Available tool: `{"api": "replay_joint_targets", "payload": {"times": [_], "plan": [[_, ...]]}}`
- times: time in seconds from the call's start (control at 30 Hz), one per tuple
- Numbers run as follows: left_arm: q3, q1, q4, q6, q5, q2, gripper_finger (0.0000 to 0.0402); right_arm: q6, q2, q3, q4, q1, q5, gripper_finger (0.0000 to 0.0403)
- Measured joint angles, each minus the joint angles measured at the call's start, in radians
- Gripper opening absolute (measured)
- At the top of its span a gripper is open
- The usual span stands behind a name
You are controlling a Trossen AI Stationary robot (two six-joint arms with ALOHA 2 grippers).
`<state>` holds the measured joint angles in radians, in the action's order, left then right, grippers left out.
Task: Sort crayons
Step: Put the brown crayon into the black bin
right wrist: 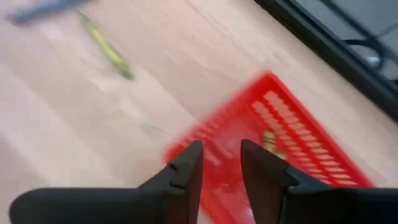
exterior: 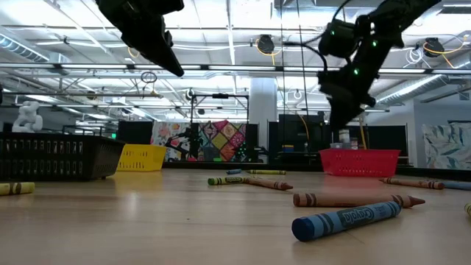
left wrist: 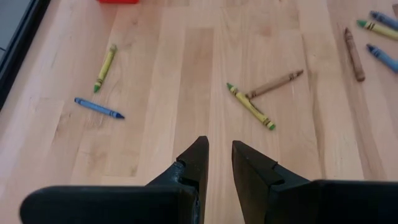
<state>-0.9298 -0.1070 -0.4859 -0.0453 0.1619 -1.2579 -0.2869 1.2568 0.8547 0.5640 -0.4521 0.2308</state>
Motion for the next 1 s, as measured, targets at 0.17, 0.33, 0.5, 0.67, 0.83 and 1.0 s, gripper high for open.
{"api": "replay_joint_targets", "payload": {"times": [0.17, 0.33, 0.5, 0.67, 0.83, 1.0], "plan": [[0.0, 0.0, -0.071, -0.014, 0.001, 0.006, 0.0073, -0.076, 0.0, 0.065, 0.085, 0.054, -0.102, 0.0096], [0.0, 0.0, -0.098, -0.028, 0.003, 0.028, 0.0073, -0.148, 0.0, 0.085, 0.199, 0.118, -0.147, 0.0096], [0.0, 0.0, -0.098, -0.028, 0.003, 0.044, 0.0073, -0.24, 0.0, 0.085, 0.272, 0.186, -0.159, 0.0097], [0.0, 0.0, -0.097, -0.028, 0.003, 0.045, 0.0073, -0.32, 0.0, 0.085, 0.279, 0.253, -0.181, 0.0111], [0.0, 0.0, -0.097, -0.027, 0.003, 0.045, 0.0073, -0.302, 0.0, 0.085, 0.253, 0.271, -0.302, 0.0113], [0.0, 0.0, -0.097, -0.027, 0.003, 0.045, 0.0073, -0.314, 0.0, 0.085, 0.23, 0.271, -0.308, 0.0111]]}}
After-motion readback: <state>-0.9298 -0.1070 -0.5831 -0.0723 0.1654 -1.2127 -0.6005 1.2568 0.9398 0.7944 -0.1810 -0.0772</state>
